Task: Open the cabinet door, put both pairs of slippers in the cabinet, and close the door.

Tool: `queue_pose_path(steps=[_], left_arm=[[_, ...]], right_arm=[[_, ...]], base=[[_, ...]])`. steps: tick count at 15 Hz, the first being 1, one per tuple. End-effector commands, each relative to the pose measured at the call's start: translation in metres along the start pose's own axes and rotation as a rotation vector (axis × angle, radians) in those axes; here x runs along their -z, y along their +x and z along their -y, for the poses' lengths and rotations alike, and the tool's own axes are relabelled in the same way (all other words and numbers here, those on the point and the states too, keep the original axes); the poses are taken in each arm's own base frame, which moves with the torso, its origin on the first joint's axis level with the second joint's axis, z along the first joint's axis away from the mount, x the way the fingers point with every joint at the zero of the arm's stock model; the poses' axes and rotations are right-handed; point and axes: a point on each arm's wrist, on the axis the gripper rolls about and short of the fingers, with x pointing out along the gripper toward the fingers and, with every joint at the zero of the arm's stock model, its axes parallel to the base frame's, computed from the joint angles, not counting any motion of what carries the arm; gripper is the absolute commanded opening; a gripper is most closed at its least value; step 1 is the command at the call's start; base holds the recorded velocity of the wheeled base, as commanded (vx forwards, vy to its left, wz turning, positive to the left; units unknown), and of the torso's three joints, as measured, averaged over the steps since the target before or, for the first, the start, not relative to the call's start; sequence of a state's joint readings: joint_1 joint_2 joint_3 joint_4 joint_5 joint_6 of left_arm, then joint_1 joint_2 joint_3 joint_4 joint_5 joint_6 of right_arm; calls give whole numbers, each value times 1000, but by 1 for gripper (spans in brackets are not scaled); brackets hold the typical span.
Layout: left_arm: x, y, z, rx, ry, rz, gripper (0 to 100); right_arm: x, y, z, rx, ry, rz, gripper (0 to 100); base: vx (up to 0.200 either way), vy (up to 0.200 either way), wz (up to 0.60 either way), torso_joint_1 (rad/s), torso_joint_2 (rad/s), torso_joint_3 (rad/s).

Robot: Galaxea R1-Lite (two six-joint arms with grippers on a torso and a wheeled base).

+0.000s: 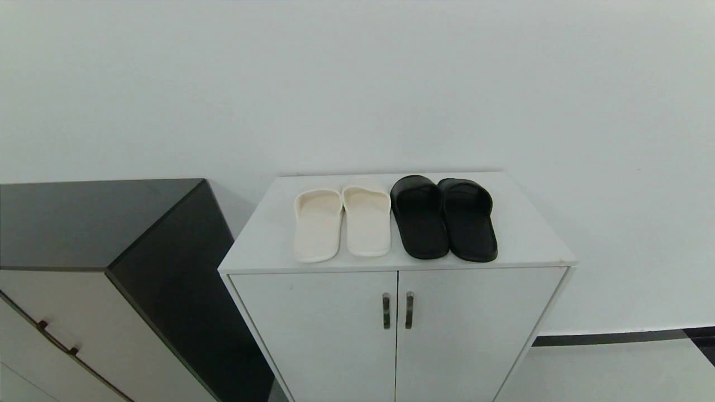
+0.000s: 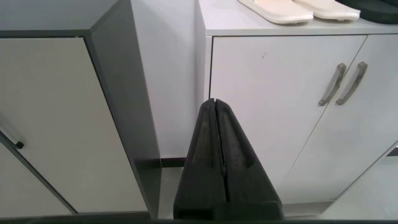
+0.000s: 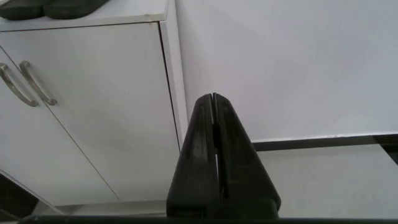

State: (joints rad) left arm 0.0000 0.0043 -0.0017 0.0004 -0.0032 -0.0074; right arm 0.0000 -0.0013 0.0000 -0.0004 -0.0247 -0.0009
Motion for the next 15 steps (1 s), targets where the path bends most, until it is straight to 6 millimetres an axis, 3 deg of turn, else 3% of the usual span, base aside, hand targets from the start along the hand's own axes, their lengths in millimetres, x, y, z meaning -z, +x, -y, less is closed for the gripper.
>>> queue_pose_path(steps=[1,4,5,8,10,11,12,15], left_arm=[[0,0,0,0,-5,3,0],[0,0,0,0,-5,3,0],[0,0,0,0,-5,3,0],[0,0,0,0,-5,3,0],[0,0,0,0,-3,3,0],[0,0,0,0,-3,3,0],[0,0,0,0,-3,3,0],[0,0,0,0,-2,3,0]], right_arm=[[0,0,0,0,-1,-2,0],[0,0,0,0,1,-2,0],[0,0,0,0,2,-2,100],[-1,0,0,1,-21,3,100],[-70,-19,1,-15,91,228,100],[-90,-10,1,-57,121,50,100],[-83,3,-2,-159,8,-71,100],[-101,59,-8,-270,8,-198,100]], base=[[0,0,0,0,0,0],[0,0,0,0,0,0],[0,0,0,0,0,0],[0,0,0,0,0,0],[0,0,0,0,0,0],[0,0,0,0,0,0],[0,0,0,0,0,0],[0,0,0,0,0,0]])
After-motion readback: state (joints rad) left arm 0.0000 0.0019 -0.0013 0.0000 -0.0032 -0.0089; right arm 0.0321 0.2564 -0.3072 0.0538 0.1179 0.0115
